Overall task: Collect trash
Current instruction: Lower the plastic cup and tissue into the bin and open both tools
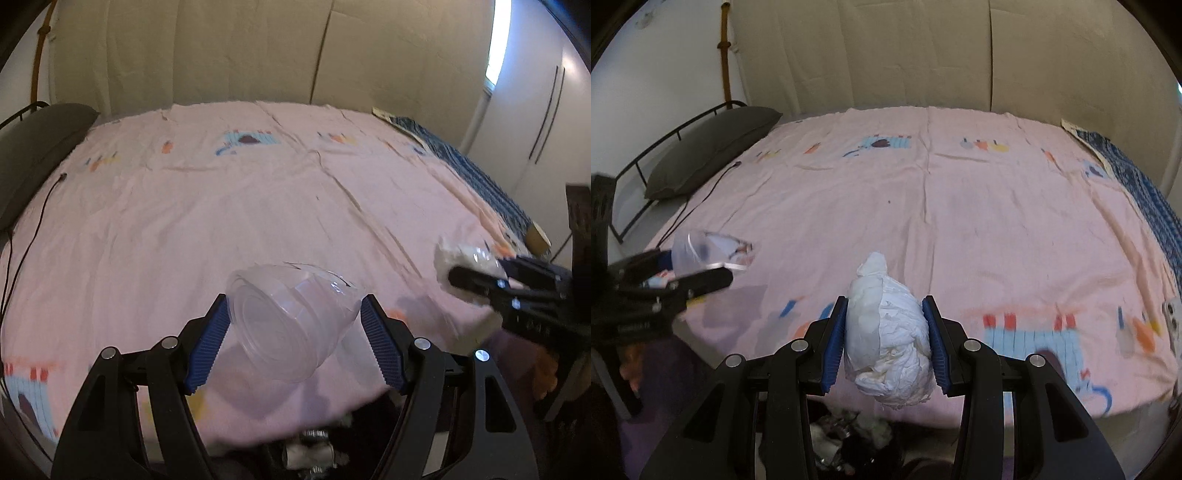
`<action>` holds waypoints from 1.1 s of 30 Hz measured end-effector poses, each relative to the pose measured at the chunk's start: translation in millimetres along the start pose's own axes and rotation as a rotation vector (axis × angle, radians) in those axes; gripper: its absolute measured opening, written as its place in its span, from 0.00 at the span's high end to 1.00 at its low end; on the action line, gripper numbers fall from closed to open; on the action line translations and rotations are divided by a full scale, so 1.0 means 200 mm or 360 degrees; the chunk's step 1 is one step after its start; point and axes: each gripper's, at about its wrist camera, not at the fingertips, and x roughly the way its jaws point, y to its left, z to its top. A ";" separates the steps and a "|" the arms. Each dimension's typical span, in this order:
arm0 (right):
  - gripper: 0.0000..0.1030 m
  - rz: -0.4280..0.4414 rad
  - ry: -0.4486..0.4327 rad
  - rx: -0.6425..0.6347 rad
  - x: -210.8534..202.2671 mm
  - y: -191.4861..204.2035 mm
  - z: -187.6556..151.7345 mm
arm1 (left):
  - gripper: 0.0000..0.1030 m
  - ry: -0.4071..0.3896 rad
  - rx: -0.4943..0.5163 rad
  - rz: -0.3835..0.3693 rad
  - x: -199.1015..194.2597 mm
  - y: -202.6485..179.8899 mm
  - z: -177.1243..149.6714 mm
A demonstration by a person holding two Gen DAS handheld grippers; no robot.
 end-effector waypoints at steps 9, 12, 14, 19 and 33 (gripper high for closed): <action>0.63 0.0100 0.0032 -0.0046 -0.15 0.12 -0.20 | 0.30 0.0165 -0.0089 0.0069 -0.13 -0.11 -0.34; 0.63 0.0136 0.0072 -0.0070 -0.18 0.19 -0.27 | 0.30 0.0262 -0.0164 0.0051 -0.14 -0.13 -0.43; 0.63 0.0146 0.0109 -0.0092 -0.18 0.23 -0.30 | 0.30 0.0331 -0.0160 0.0102 -0.13 -0.15 -0.48; 0.63 0.0119 0.0300 -0.0076 -0.13 0.29 -0.41 | 0.30 0.0490 -0.0209 0.0118 -0.10 -0.17 -0.57; 0.63 0.0162 0.1058 0.0344 0.40 0.21 -0.75 | 0.30 0.1113 -0.0365 0.0114 0.33 -0.19 -0.82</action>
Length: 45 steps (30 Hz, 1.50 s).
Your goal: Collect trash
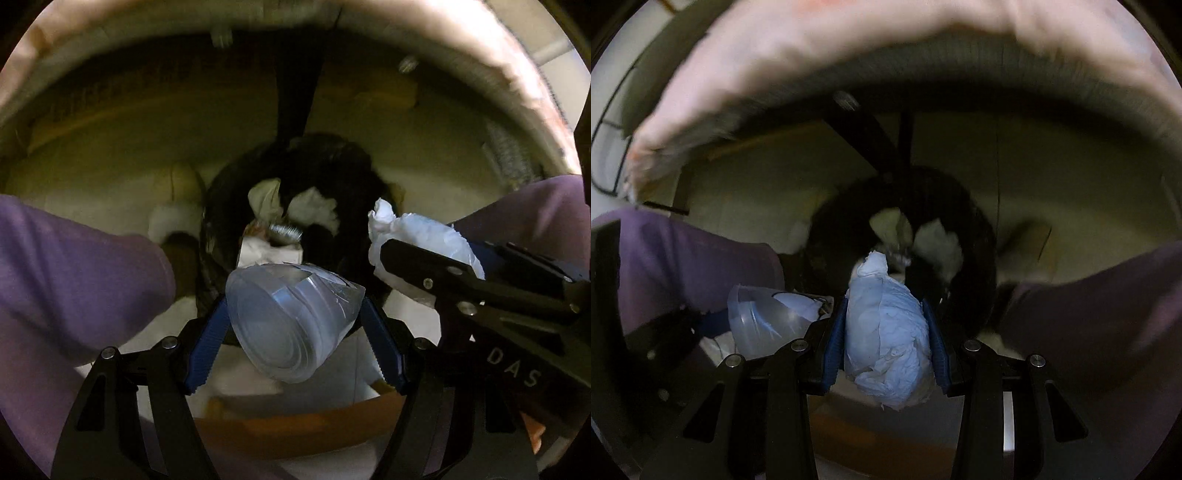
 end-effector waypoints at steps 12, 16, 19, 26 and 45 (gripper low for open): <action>0.63 -0.0086 0.0267 0.0185 0.34 -0.12 0.08 | 0.30 0.0298 -0.0001 0.0175 0.38 0.00 0.11; 0.62 -0.0064 0.0323 0.0249 0.40 -0.17 0.09 | 0.30 0.0349 0.0000 0.0188 0.45 0.01 0.11; 0.61 -0.0043 0.0342 0.0308 0.43 -0.20 0.10 | 0.30 0.0352 -0.0030 0.0150 0.47 0.02 0.11; 0.36 -0.0048 0.0255 0.0320 0.36 -0.18 0.10 | 0.06 0.0161 -0.0080 0.0096 0.39 0.00 0.10; 0.15 -0.0225 -0.0694 0.0050 -0.61 -0.03 0.07 | 0.06 -0.0786 0.0171 -0.0059 -0.34 -0.14 0.04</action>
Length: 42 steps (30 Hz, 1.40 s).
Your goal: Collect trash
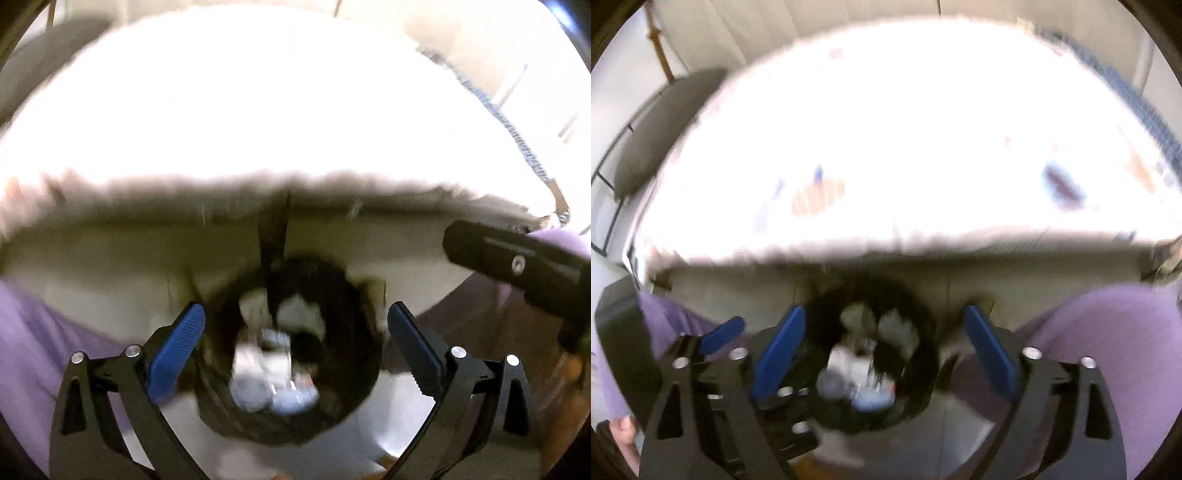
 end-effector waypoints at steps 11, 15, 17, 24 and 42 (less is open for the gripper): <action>0.08 0.0055 -0.0730 -0.0152 -0.47 -0.01 0.23 | 0.06 -0.0624 0.0094 -0.0131 -0.54 0.17 0.36; 0.07 -0.0015 -0.1000 -0.0105 -0.59 -0.05 0.28 | 0.06 -0.0725 0.0058 -0.0175 -0.64 0.25 0.43; 0.07 0.0003 -0.1058 -0.0076 -0.62 -0.08 0.29 | 0.06 -0.0758 0.0077 -0.0183 -0.68 0.26 0.46; 0.07 0.0054 -0.1235 -0.0261 -0.64 -0.08 0.27 | 0.06 -0.0907 0.0267 -0.0052 -0.75 0.20 0.45; 0.07 0.0200 -0.1264 -0.0393 -0.62 -0.04 0.16 | 0.06 -0.1016 0.0315 -0.0177 -0.79 0.19 0.32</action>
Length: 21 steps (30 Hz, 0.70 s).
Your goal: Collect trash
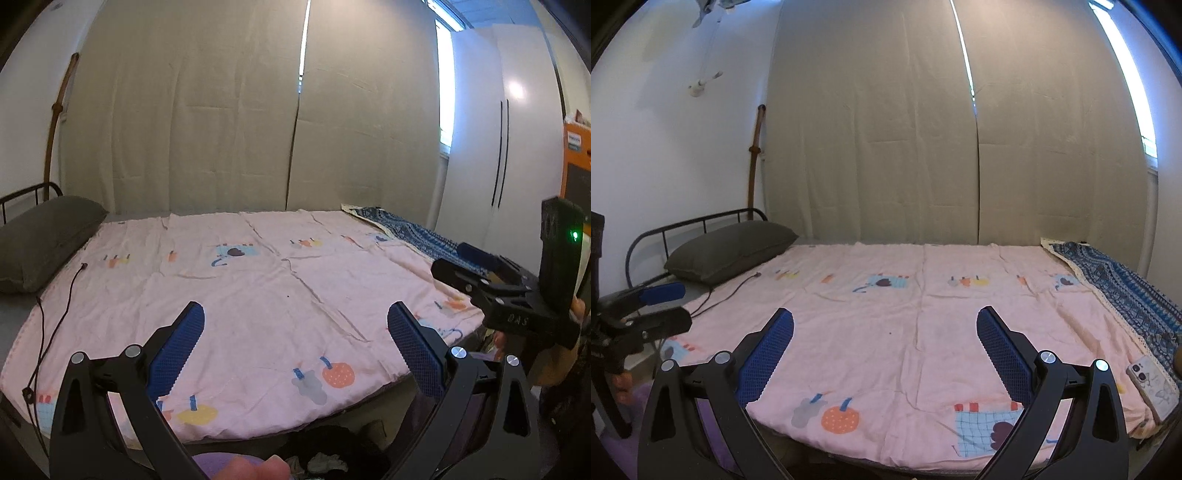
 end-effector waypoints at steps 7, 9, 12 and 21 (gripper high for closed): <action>0.07 0.0017 -0.0020 0.0053 -0.03 -0.04 0.00 | 0.06 -0.0010 -0.0032 0.0033 -0.02 0.03 0.00; 0.07 0.0035 -0.0034 0.0053 -0.04 -0.05 -0.01 | 0.06 -0.0014 -0.0036 0.0030 -0.02 0.03 0.00; 0.07 0.0026 -0.0042 0.0042 -0.05 -0.05 -0.01 | 0.06 -0.0002 -0.0032 0.0033 -0.01 0.03 0.00; 0.07 0.0053 -0.0020 -0.0013 -0.04 -0.01 -0.01 | 0.06 0.0021 0.0007 0.0043 0.00 0.00 0.00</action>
